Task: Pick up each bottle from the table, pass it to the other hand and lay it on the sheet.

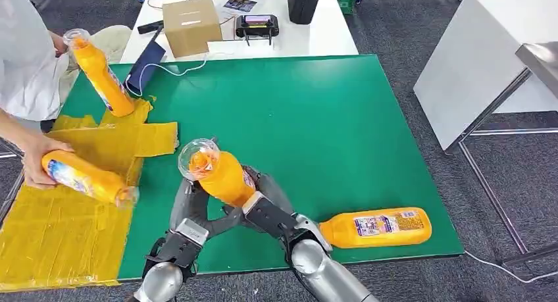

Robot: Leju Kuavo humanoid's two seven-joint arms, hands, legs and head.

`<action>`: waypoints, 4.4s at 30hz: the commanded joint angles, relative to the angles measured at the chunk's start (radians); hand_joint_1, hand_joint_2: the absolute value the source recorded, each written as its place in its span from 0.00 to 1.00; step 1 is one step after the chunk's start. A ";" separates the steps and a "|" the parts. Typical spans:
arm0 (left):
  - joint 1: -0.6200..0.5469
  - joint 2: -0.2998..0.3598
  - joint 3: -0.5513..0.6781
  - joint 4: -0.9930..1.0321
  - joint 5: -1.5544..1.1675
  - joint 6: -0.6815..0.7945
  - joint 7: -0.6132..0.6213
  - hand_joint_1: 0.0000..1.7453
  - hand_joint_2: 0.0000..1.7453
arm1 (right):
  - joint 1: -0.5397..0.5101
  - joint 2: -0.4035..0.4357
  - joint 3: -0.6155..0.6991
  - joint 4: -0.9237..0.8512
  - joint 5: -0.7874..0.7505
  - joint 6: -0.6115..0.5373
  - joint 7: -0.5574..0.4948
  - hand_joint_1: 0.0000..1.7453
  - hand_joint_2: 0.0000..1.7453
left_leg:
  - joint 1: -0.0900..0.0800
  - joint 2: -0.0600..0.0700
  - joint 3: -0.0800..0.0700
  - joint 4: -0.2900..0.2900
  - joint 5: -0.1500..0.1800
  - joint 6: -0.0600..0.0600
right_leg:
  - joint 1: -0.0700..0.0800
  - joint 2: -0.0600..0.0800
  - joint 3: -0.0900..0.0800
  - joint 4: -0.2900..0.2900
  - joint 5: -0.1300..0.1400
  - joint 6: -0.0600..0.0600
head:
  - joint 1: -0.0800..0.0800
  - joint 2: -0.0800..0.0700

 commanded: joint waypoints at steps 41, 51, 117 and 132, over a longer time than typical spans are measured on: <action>0.055 0.012 0.112 -0.007 -0.008 0.113 0.000 1.00 1.00 | 0.130 -0.051 -0.029 -0.106 0.105 -0.182 -0.013 0.00 1.00 | 0.001 -0.003 0.002 -0.001 0.000 -0.001 | 0.000 0.002 0.002 -0.001 -0.001 -0.001 | 0.000 0.000; 0.007 0.072 0.267 0.084 -0.760 0.319 0.231 1.00 1.00 | 0.325 -0.132 -0.141 -0.437 0.040 -0.087 -0.104 0.00 1.00 | 0.001 -0.005 0.004 -0.001 -0.001 -0.001 | 0.000 0.003 0.004 -0.001 -0.002 -0.002 | 0.000 0.000; 0.023 0.081 0.460 0.120 -0.300 0.129 0.011 0.00 1.00 | 0.411 -0.455 -0.290 -0.469 0.770 -0.126 0.189 0.00 1.00 | 0.003 -0.005 0.010 0.001 -0.002 -0.004 | 0.001 0.004 0.009 0.000 -0.002 -0.004 | 0.000 0.000; 0.154 0.016 0.480 -0.134 -0.031 0.028 -0.132 0.00 1.00 | 0.420 -0.499 -0.450 -0.288 0.809 -0.106 0.230 0.00 1.00 | 0.001 -0.002 0.007 0.000 -0.006 -0.004 | 0.000 0.008 0.006 -0.002 -0.002 -0.002 | 0.000 0.000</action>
